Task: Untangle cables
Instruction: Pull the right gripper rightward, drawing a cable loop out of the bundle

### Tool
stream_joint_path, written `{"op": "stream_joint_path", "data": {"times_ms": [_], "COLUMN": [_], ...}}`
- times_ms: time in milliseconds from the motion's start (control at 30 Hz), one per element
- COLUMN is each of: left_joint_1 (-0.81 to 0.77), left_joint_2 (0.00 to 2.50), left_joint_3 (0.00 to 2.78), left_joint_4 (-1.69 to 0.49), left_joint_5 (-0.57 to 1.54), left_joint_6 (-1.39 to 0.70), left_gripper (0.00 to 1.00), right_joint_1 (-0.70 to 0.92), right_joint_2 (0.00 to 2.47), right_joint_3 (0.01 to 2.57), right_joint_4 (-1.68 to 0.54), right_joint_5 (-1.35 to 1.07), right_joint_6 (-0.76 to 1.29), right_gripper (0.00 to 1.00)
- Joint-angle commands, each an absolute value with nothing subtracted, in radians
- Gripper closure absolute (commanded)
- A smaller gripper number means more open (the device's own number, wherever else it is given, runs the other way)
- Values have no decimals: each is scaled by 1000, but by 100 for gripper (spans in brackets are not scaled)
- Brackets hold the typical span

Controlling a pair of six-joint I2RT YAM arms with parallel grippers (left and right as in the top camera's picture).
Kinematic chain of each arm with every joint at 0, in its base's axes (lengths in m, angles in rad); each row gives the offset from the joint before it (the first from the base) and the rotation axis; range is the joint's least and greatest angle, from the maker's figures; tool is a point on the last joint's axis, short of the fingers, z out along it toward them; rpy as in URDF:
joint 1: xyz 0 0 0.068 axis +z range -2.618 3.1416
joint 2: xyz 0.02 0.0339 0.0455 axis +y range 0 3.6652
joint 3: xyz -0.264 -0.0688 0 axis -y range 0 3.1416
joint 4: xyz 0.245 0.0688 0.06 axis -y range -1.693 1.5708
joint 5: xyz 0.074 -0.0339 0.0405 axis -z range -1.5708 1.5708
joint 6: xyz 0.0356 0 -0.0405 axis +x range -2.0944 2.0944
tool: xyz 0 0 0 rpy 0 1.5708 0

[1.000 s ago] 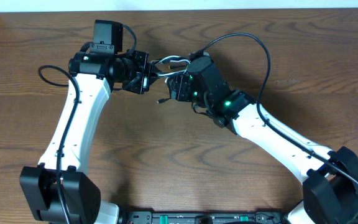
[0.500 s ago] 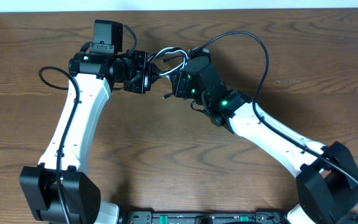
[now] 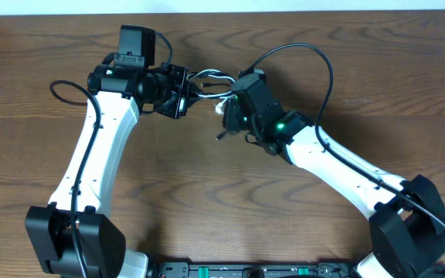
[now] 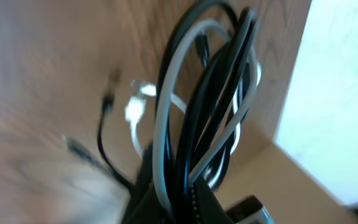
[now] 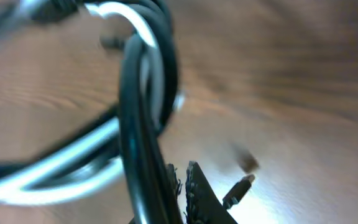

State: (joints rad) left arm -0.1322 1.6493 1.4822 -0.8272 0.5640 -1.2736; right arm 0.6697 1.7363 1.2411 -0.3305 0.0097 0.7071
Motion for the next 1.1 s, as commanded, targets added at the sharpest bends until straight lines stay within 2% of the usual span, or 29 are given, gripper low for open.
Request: {"op": "stream_joint_path", "data": {"times_ms": [0, 200, 267, 400, 767, 1067], "left_joint_1": [-130, -130, -130, -130, -130, -130], "left_joint_2": [1651, 1651, 1651, 1651, 1651, 1651], "left_joint_3": [1488, 1488, 1488, 1488, 1488, 1488], "left_joint_4": [-828, -775, -756, -745, -707, -701], "left_joint_5": [384, 310, 354, 459, 485, 406], "left_joint_6": [-947, -518, -339, -134, 63, 102], "left_gripper": [93, 92, 93, 93, 93, 92], "right_joint_1": [620, 552, 527, 496, 394, 239], "right_joint_2": [1648, 1511, 1454, 1380, 1300, 1301], "right_joint_3": [1248, 1248, 1248, 1248, 1248, 1248], "right_joint_4": [-394, -542, -554, -566, -604, -472], "right_joint_5": [-44, -143, -200, -217, -381, -786], "right_joint_6": [604, 501, 462, 462, 421, 457], "right_gripper": [99, 99, 99, 99, 99, 99]}}
